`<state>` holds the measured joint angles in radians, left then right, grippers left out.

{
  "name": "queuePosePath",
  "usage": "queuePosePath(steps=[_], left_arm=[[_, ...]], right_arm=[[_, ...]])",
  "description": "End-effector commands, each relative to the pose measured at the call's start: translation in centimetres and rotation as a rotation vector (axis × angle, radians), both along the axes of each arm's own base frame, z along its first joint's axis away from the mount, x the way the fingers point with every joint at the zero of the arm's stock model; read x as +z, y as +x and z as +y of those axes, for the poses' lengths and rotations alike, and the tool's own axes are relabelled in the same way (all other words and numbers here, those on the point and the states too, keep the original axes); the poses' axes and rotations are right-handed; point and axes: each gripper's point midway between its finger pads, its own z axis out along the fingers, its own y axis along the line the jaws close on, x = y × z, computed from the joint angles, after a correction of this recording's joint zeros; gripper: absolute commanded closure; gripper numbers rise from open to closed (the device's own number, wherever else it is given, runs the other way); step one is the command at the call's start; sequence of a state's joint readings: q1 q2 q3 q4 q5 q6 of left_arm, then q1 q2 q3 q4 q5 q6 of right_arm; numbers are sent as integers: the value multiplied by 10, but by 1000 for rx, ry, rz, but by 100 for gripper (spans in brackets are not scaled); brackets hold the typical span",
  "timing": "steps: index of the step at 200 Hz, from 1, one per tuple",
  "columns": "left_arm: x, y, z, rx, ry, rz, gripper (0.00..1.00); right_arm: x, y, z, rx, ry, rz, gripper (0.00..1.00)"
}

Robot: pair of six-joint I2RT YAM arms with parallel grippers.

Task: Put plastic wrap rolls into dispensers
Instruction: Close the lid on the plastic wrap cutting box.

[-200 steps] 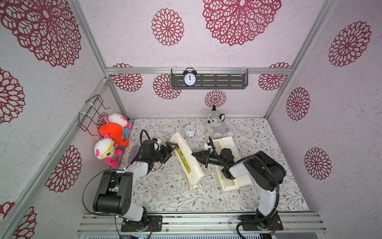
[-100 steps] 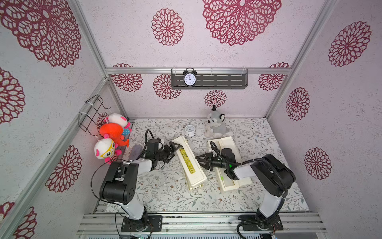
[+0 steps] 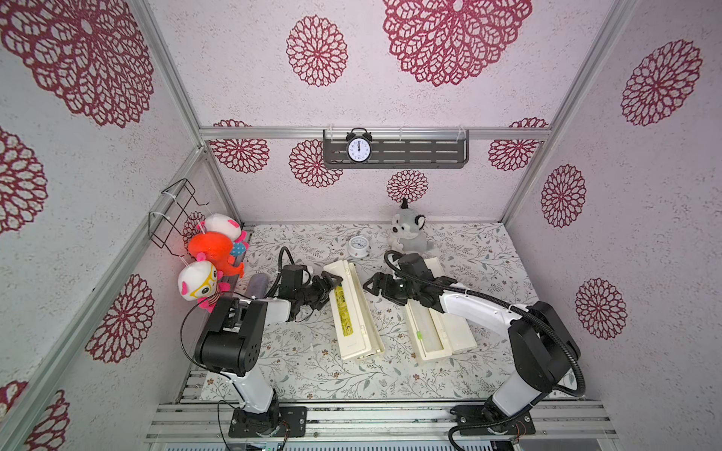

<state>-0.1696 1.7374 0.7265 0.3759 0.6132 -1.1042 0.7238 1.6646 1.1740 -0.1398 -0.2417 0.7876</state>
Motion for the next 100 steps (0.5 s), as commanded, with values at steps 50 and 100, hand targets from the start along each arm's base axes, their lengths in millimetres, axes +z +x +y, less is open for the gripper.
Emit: queuePosePath(steps=[50,100], left_arm=[[50,6,-27,-19,-104,-79,19],[58,1,-37,-23,-121,-80,20]], right_arm=[[-30,-24,2,168,-424,-83,6],[-23,-26,13,197,-380,-85,1]])
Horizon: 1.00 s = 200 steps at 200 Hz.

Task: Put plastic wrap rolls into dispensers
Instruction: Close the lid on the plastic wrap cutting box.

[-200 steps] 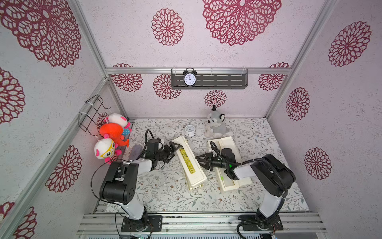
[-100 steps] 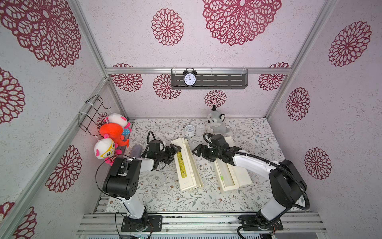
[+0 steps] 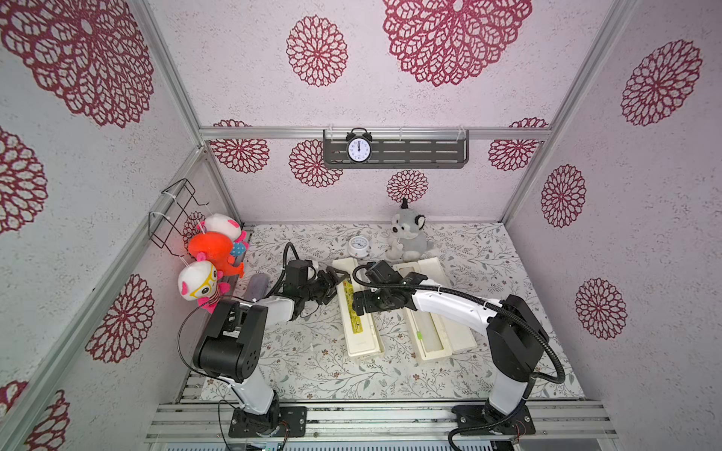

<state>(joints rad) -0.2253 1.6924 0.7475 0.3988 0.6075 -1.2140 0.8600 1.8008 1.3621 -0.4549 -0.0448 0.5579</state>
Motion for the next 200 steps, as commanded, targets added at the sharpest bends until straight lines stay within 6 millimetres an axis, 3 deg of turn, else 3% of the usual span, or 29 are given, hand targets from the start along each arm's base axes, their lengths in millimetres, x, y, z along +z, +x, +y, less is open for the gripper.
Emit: queuePosePath(steps=[1,18,104,200], left_arm=[[29,0,-14,-21,-46,-70,20],[27,-2,-16,-22,-49,-63,20],[2,-11,-16,-23,-27,-1,23],[-9,-14,-18,-30,-39,31,33]], right_arm=[[15,2,0,21,-5,-31,1],[19,5,4,32,1,-38,1],[-2,10,19,41,-35,14,1],[-24,1,28,63,-234,-2,1]])
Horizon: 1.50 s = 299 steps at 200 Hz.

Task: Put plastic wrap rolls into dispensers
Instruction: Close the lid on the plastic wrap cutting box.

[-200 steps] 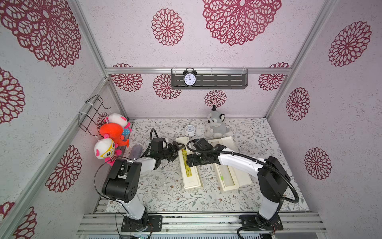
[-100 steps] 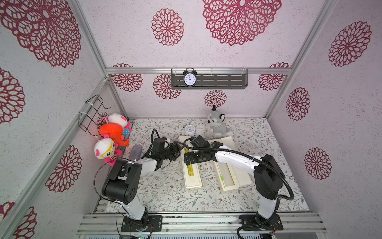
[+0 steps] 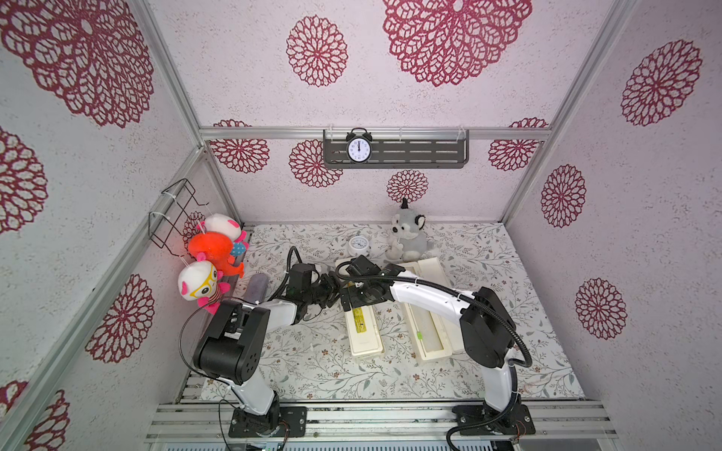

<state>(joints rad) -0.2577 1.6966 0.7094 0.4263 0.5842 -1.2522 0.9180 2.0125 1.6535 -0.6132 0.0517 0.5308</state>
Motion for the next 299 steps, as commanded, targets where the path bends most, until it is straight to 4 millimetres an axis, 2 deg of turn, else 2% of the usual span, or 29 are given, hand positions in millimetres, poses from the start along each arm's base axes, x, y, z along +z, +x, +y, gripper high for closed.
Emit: queuePosePath(steps=[1,38,80,98,140,170,240,299], left_arm=[[3,-2,-10,-34,-35,-8,33],[6,-1,-13,-38,-67,-19,33],[11,-2,-6,-19,-110,-39,29],[16,-1,-2,-11,-134,-55,27],[20,-4,12,-1,-107,-63,19],[21,-3,21,6,-91,-62,17],[28,2,44,44,-80,-79,16],[22,3,50,49,-71,-70,16]], right_arm=[[-16,-15,-9,27,-114,24,1],[-36,-22,-7,19,-150,49,1],[-33,-15,-12,-19,-145,23,1],[-33,-12,-15,-32,-142,20,4],[-12,-5,-15,-55,-73,-4,15],[-2,-3,-15,-60,-47,-8,16],[43,5,-17,-73,2,-70,19],[52,4,-22,-72,-4,-74,20]])
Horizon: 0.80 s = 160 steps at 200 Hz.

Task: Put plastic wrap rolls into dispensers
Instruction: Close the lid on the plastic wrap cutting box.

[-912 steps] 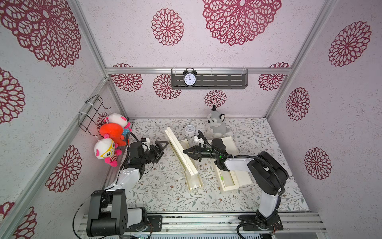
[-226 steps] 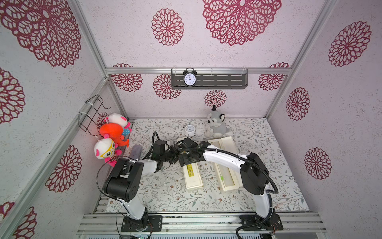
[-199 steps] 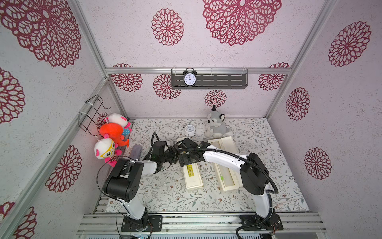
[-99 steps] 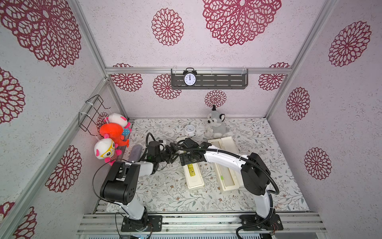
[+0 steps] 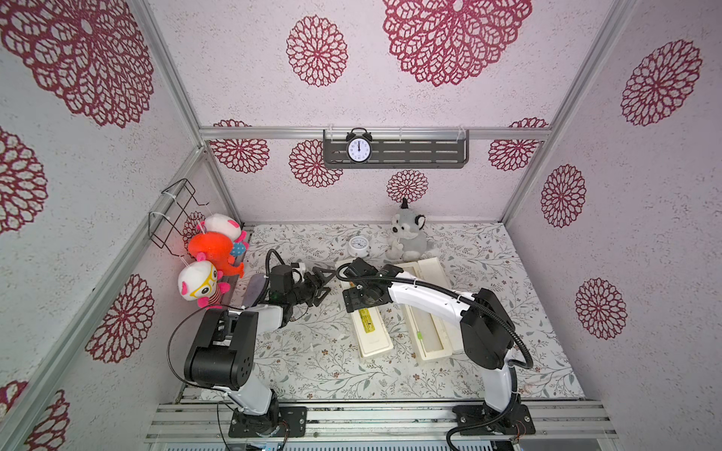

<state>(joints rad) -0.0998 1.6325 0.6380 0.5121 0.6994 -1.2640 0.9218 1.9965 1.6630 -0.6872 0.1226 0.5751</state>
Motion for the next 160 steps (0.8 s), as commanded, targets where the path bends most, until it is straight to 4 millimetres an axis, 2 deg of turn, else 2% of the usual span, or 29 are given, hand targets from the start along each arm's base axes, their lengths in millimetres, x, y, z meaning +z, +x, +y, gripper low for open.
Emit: queuePosePath(steps=[1,46,101,160], left_arm=[[2,-2,1,-13,8,-12,16],[-2,1,0,-13,10,-6,16],[-5,5,-10,-40,5,-5,15],[-9,9,-23,-65,-10,1,15]], right_arm=[[48,5,-5,-3,55,-67,20],[36,8,-12,-49,61,-60,19],[15,1,-4,-51,107,4,19],[17,4,-4,-71,187,33,19]])
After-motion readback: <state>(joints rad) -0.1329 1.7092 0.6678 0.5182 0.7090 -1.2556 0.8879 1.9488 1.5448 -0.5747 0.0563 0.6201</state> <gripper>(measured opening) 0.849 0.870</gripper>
